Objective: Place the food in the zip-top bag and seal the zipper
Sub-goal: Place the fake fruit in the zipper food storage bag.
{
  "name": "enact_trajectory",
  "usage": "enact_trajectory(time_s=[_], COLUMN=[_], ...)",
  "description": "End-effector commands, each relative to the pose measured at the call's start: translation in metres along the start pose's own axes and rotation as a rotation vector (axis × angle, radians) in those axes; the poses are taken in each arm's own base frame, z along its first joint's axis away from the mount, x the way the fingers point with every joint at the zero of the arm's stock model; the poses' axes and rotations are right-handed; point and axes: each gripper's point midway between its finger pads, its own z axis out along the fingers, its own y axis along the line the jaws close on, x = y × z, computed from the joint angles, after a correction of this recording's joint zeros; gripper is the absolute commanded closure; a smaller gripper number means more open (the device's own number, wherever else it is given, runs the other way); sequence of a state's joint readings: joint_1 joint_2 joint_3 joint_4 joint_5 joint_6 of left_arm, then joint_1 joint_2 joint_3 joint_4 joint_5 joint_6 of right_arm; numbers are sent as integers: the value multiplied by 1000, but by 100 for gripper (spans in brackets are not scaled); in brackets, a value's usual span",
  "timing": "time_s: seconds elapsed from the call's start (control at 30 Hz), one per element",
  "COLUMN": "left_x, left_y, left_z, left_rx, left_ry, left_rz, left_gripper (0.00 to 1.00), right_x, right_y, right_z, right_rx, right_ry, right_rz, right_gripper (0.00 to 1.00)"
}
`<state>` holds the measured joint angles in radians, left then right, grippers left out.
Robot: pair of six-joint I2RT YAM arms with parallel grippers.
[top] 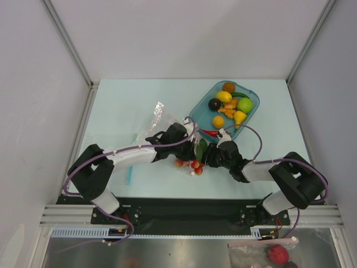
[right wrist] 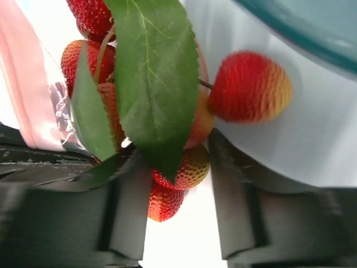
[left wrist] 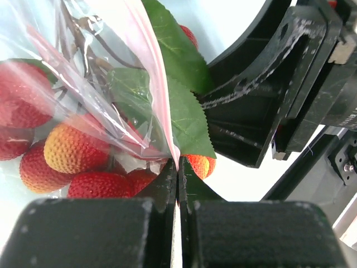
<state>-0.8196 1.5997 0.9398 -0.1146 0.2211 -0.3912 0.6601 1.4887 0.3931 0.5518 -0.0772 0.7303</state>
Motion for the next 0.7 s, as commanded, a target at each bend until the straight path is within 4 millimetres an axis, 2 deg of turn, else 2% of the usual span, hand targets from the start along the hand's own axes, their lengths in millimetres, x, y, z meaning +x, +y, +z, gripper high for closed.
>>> enact_trajectory(time_s=[0.0, 0.17, 0.3, 0.47, 0.53, 0.6, 0.67], left_x=[-14, -15, -13, -14, -13, -13, -14], left_y=[-7, -8, -13, -19, -20, -18, -15], left_z=[0, -5, -11, -18, -17, -17, -16], left_rx=[23, 22, 24, 28, 32, 19, 7], left_ry=[-31, -35, -23, -27, -22, -23, -26], left_rz=[15, 16, 22, 30, 32, 33, 33], left_gripper=[100, 100, 100, 100, 100, 100, 100], right_x=[-9, -16, -31, -29, -28, -28, -29], right_y=[17, 27, 43, 52, 54, 50, 49], right_z=[-1, -12, -26, -29, -27, -26, -27], right_rx=[-52, -92, -130, -180, -187, -161, -157], right_ry=[-24, -48, -112, -104, -100, -97, -102], right_rz=[-23, -37, -88, -112, -116, -112, -115], right_gripper=[60, 71, 76, 81, 81, 76, 76])
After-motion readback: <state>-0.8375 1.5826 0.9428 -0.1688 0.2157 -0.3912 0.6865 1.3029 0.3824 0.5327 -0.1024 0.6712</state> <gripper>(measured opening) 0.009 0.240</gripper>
